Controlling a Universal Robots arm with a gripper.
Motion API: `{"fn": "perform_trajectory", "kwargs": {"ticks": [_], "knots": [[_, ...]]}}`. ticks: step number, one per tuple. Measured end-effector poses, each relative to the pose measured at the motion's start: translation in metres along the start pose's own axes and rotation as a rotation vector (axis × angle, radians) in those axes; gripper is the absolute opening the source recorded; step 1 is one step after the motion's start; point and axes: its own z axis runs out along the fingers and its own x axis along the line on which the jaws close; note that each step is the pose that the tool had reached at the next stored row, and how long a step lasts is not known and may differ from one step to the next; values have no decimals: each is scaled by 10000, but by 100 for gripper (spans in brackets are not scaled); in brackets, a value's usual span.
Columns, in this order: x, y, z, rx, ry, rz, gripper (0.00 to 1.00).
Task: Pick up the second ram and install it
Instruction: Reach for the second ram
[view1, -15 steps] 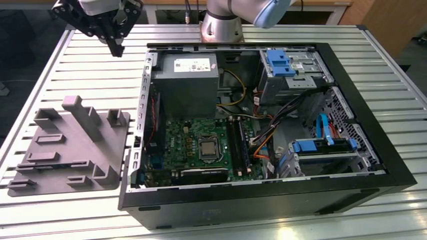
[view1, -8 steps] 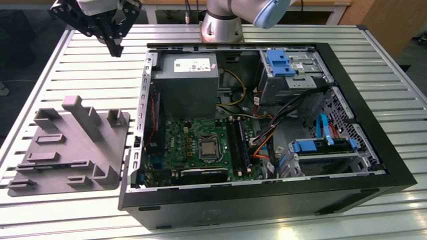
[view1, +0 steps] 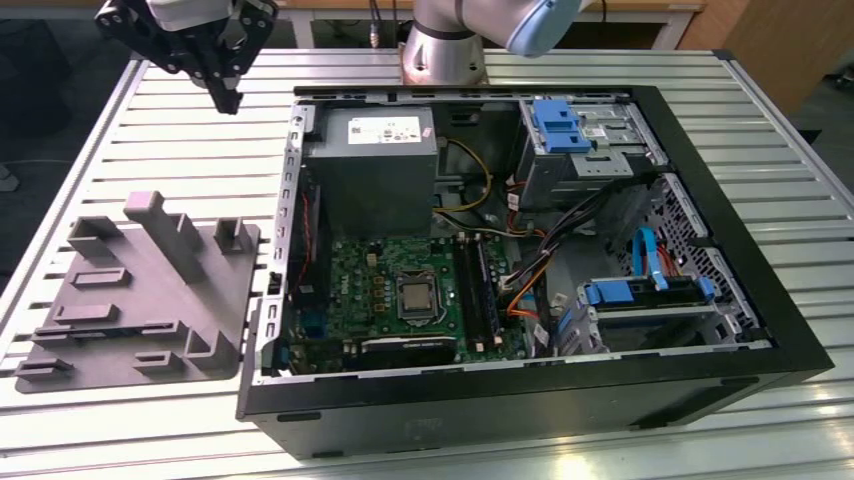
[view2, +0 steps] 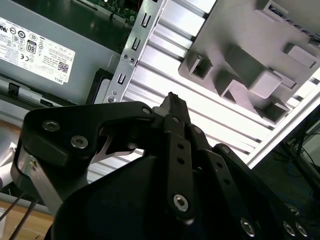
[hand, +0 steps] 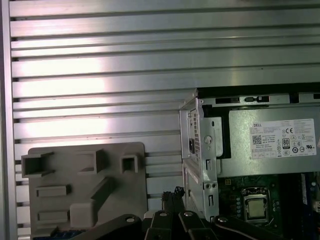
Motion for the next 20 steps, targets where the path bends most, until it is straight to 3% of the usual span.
{"fn": "perform_trajectory", "kwargs": {"ticks": [20], "knots": [[130, -45, 1, 0, -1, 1, 11]]}}
